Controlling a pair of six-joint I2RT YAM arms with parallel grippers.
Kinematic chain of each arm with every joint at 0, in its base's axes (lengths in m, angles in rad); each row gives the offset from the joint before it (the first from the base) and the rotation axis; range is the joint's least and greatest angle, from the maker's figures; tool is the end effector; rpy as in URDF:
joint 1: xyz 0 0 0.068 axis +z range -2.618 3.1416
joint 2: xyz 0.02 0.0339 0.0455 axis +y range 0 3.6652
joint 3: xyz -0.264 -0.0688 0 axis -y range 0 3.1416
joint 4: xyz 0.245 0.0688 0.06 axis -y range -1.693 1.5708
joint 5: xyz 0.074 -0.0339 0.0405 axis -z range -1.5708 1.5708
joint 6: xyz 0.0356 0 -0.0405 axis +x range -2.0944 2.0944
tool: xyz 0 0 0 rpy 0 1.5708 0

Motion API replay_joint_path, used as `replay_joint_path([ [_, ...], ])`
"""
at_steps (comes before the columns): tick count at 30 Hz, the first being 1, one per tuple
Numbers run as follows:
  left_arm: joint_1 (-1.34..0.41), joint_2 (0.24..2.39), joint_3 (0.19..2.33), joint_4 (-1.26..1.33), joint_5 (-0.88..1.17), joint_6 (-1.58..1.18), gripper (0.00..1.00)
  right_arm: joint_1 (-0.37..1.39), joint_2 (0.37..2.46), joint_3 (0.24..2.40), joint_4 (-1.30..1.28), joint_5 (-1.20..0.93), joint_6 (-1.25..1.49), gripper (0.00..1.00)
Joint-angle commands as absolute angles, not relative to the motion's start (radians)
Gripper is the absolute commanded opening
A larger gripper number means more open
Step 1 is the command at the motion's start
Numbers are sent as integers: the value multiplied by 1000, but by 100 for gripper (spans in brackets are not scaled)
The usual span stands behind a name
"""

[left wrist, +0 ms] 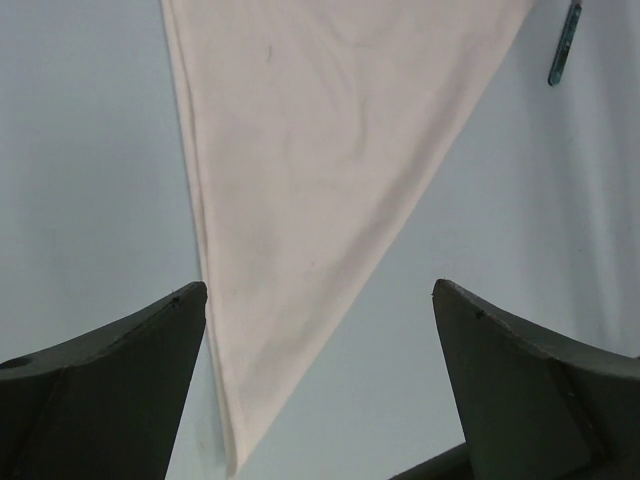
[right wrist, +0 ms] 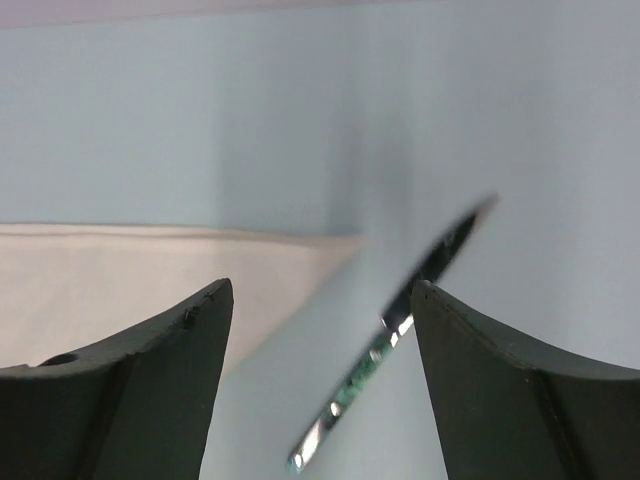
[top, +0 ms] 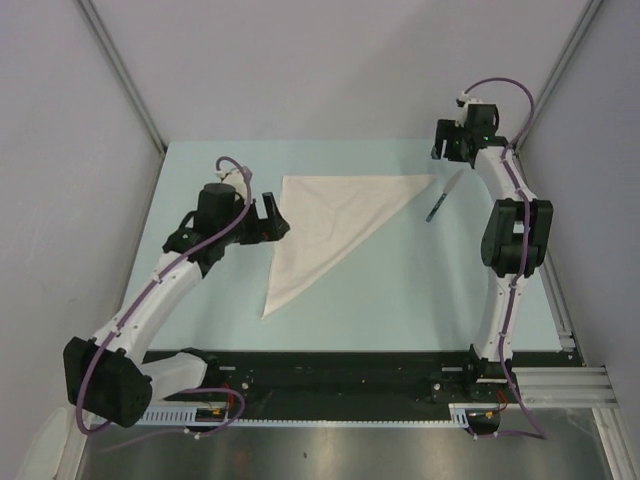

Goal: Fold the napkin, place the utensils inside, and roll it up
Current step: Fold the napkin, then grab a utensil with the right arm

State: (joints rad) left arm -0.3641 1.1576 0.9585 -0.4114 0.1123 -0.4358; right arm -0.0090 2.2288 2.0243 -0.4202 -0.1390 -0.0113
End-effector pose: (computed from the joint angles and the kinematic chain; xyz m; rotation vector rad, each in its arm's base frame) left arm 0.2375 -0.0948 0.3029 -0.0147 2.2355 -0.5688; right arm 0.5222 0.0002 0.2675 -0.0806 2.1906 0.1411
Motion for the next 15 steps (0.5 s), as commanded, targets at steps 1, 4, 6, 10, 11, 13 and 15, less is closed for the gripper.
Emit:
replay_joint_path([
  [1, -267, 1118, 1022, -486, 127, -290, 100, -51, 2152, 1875, -462, 0, 185, 76],
  [4, -204, 1100, 1017, -479, 103, -259, 100, -61, 2146, 1816, -480, 44, 241, 72],
  [6, -180, 1091, 1005, -459, 92, -249, 100, -61, 2158, 1815, -503, 41, 258, 70],
  [10, -157, 1066, 974, -423, 60, -236, 100, -55, 2183, 1813, -520, 34, 299, 66],
  [11, -149, 1060, 968, -417, 67, -236, 100, -48, 2181, 1807, -523, 38, 310, 65],
  [13, -137, 1054, 960, -413, 69, -235, 100, -38, 2180, 1801, -519, 57, 324, 65],
  [15, -137, 1048, 948, -413, 72, -232, 100, -22, 2190, 1805, -532, 80, 333, 65],
])
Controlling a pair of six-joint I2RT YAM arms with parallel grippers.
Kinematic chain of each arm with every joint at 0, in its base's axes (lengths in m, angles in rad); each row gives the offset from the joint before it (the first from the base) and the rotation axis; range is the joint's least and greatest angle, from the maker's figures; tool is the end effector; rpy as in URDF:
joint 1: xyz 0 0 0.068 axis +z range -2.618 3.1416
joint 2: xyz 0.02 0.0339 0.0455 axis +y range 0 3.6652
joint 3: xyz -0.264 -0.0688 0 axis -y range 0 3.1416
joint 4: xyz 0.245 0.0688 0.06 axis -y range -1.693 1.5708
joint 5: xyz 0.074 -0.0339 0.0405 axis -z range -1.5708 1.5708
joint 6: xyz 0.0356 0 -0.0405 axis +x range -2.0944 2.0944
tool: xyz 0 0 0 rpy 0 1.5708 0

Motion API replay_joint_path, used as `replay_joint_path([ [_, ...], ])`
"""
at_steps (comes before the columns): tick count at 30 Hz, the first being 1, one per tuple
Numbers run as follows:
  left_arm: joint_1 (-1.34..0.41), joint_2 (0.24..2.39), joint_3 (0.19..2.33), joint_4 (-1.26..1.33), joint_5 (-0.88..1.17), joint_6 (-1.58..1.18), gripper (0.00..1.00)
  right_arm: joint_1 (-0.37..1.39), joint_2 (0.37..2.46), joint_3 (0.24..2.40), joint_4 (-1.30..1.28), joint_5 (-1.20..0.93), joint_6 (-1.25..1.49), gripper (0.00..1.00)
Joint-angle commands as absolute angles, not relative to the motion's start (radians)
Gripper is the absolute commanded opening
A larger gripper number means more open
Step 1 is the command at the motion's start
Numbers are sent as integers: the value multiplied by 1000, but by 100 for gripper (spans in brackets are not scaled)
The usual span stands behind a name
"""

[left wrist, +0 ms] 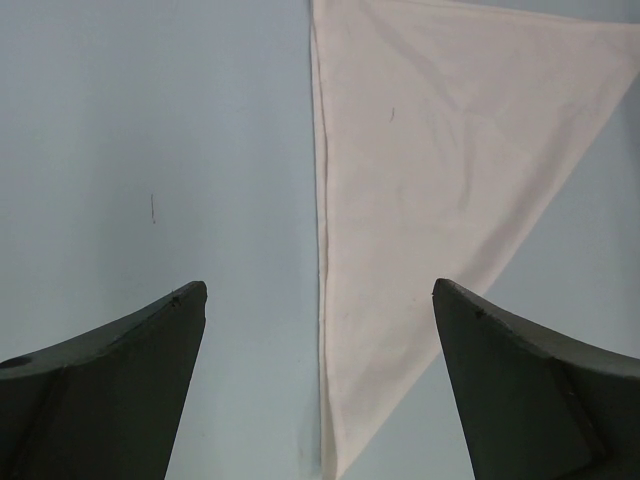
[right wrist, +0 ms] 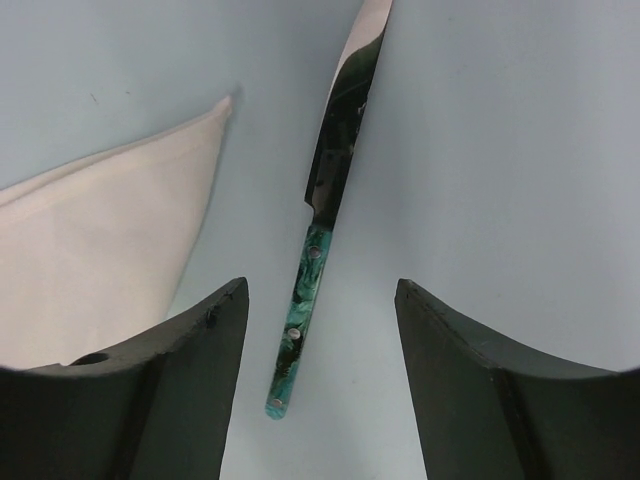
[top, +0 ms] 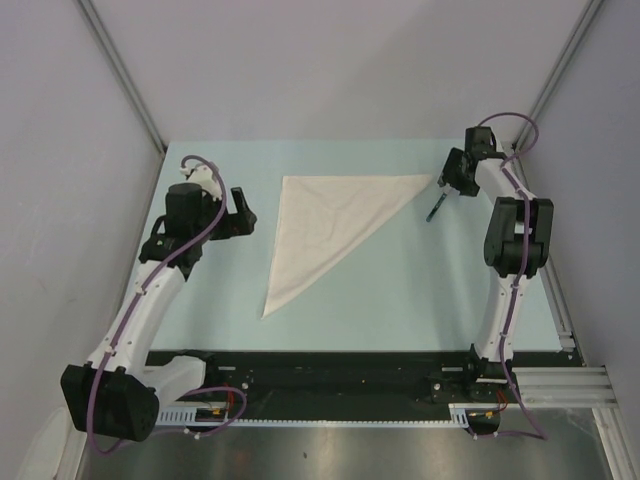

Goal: Fold the napkin, place the utensils inside, and roll it up
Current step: Grab a utensil with the right arm

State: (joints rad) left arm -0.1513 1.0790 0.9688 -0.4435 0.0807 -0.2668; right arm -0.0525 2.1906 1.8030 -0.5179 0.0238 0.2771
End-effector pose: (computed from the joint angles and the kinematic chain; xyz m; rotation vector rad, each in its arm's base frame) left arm 0.2354 -0.0388 0.3213 -0.0754 2.1392 -0.3321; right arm 0.4898 -0.0266 0.2051 0.4164 2.4419 0.0666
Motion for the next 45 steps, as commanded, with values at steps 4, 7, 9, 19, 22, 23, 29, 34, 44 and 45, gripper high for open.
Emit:
replay_joint_path([
  [4, -137, 1035, 930, -413, 72, -233, 100, -3, 2221, 1828, -574, 136, 348, 65],
  [7, -138, 1028, 920, -414, 71, -233, 100, 23, 2258, 1864, -610, 181, 359, 61],
  [9, -140, 1026, 919, -414, 72, -232, 100, 32, 2287, 1893, -641, 213, 364, 60],
  [19, -143, 1025, 911, -408, 89, -241, 100, 43, 2330, 1916, -670, 265, 379, 47],
  [22, -143, 1023, 911, -408, 86, -241, 100, 41, 2321, 1892, -689, 281, 379, 38],
  [23, -143, 1022, 911, -410, 86, -241, 100, 41, 2318, 1884, -690, 287, 382, 35],
  [29, -143, 1016, 910, -408, 86, -241, 100, 34, 2292, 1799, -655, 275, 399, 12],
  [34, -143, 1011, 908, -410, 84, -241, 100, 37, 2286, 1787, -666, 256, 402, 0],
  [44, -143, 1002, 899, -396, 163, -265, 100, 98, 1968, 1534, -614, 262, 557, 0],
  [45, -144, 1000, 897, -394, 172, -274, 99, 139, 1936, 1528, -615, 267, 574, 0],
])
